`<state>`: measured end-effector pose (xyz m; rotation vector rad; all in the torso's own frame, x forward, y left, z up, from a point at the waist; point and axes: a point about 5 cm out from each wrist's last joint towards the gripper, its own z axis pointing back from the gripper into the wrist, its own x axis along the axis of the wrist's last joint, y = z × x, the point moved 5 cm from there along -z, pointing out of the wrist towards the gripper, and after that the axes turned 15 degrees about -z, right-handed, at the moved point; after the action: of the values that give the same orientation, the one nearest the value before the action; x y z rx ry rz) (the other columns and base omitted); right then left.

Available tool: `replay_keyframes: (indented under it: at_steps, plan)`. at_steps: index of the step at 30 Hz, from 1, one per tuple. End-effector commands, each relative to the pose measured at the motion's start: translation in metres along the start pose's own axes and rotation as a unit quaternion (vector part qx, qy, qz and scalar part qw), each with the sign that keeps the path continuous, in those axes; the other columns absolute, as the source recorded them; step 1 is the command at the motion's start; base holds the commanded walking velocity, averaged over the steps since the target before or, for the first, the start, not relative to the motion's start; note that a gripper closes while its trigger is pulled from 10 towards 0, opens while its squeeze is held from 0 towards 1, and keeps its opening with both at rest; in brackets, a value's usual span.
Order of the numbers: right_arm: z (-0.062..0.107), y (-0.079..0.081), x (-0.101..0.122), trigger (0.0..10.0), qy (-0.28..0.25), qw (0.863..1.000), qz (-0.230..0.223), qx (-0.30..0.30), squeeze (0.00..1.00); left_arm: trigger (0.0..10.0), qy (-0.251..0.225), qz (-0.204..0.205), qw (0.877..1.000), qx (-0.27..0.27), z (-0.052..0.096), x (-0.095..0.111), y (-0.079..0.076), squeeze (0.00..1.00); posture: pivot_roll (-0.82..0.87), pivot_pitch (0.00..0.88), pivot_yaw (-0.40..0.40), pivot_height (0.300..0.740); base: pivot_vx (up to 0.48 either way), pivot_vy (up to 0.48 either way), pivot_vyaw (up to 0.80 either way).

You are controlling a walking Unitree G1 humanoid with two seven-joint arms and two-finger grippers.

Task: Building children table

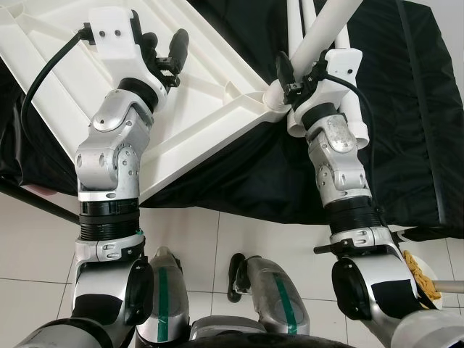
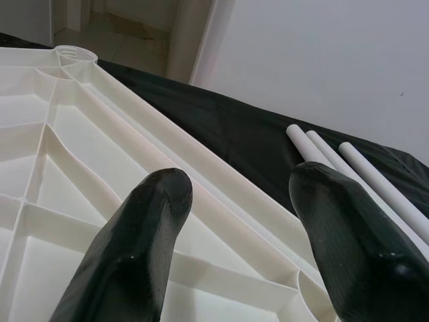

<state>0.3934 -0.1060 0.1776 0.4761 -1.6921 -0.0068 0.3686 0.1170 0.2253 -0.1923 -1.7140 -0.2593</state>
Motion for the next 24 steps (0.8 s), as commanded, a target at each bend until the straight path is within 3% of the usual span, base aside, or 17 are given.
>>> replay_keyframes:
  at_steps: [1,8,13,24]
  plan:
    - [0.014,-0.019,-0.049,10.0,0.107,0.993,-0.025,-0.035,0.00,10.0,0.009,0.003,1.000,0.015,0.000,-0.002,0.001,0.00,0.15,0.101,-0.073,0.740,0.000,0.000,0.00]
    - [0.009,-0.014,-0.036,10.0,0.094,0.995,-0.029,-0.010,0.00,10.0,0.009,0.004,1.000,0.014,0.000,-0.002,0.000,0.00,0.14,0.103,-0.073,0.740,0.000,0.000,0.00]
    - [0.003,-0.003,-0.015,10.0,0.072,0.996,-0.028,0.039,0.00,10.0,0.009,0.006,1.000,0.014,-0.001,-0.002,-0.001,0.00,0.14,0.103,-0.072,0.740,0.000,0.000,0.00]
    - [-0.002,0.003,-0.004,10.0,0.068,0.994,-0.050,0.069,0.00,10.0,0.009,0.006,1.000,0.015,-0.001,-0.002,-0.001,0.00,0.14,0.106,-0.074,0.740,0.000,0.000,0.00]
